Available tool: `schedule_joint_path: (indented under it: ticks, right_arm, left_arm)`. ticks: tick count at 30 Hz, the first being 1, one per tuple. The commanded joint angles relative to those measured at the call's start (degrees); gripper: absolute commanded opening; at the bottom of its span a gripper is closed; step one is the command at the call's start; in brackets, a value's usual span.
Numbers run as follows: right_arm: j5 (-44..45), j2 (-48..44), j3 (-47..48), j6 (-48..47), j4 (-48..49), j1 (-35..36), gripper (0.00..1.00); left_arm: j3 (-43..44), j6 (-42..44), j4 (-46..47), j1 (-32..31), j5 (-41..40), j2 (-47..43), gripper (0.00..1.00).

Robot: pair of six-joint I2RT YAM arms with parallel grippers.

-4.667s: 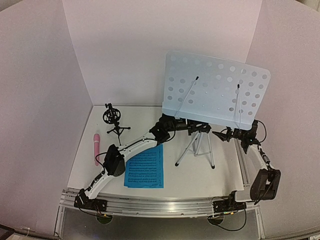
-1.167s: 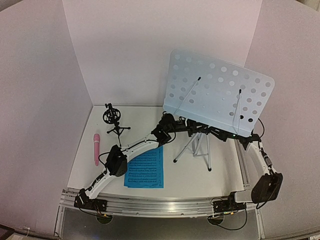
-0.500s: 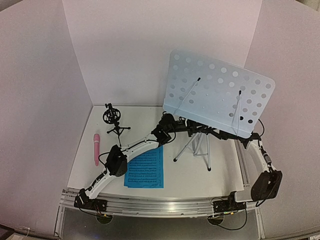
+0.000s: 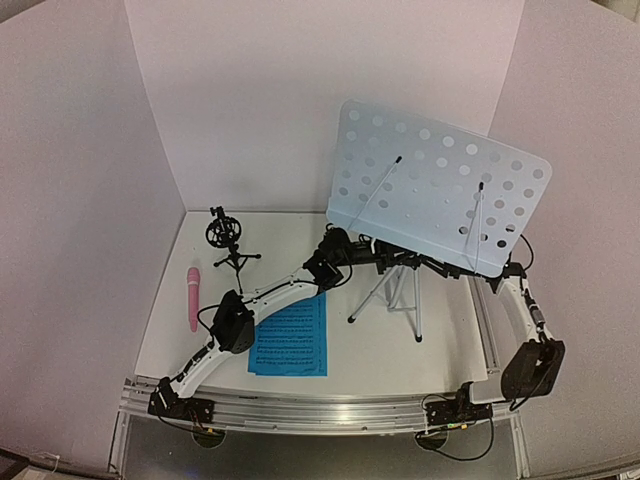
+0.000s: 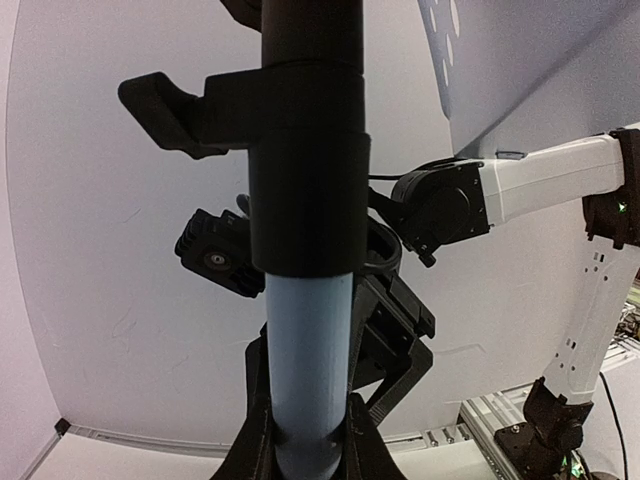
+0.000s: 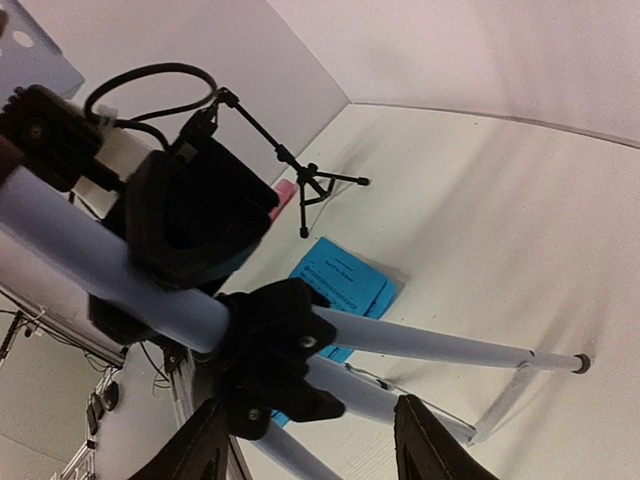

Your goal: Set up the instrument practice props

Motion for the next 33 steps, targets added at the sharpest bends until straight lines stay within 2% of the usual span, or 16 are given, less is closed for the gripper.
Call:
schedule_joint_path:
  ticks: [1, 7, 16, 27, 33]
  right_arm:
    - [-9.9, 2.2, 4.0, -3.2, -1.7, 1.4, 0.54]
    - [-12.3, 4.7, 6.1, -4.7, -1.8, 1.6, 0.47]
    - [-8.3, 6.4, 6.8, -6.4, -1.7, 1.6, 0.47]
    - [-9.5, 7.9, 7.3, -5.8, -1.5, 1.6, 0.15]
    - [-6.1, 6.7, 4.8, 1.4, -1.6, 1.6, 0.08]
  left_arm:
    - [2.9, 1.9, 1.3, 0.0, -5.2, 0.0, 0.00]
    - [3.1, 1.9, 0.6, 0.0, -5.4, 0.2, 0.00]
    - [4.0, 1.7, 0.7, 0.0, -5.1, 0.8, 0.00]
    - [3.9, 1.6, 0.9, 0.0, -5.3, 1.0, 0.00]
    - [4.4, 2.5, 0.9, -0.1, -6.0, 1.2, 0.00]
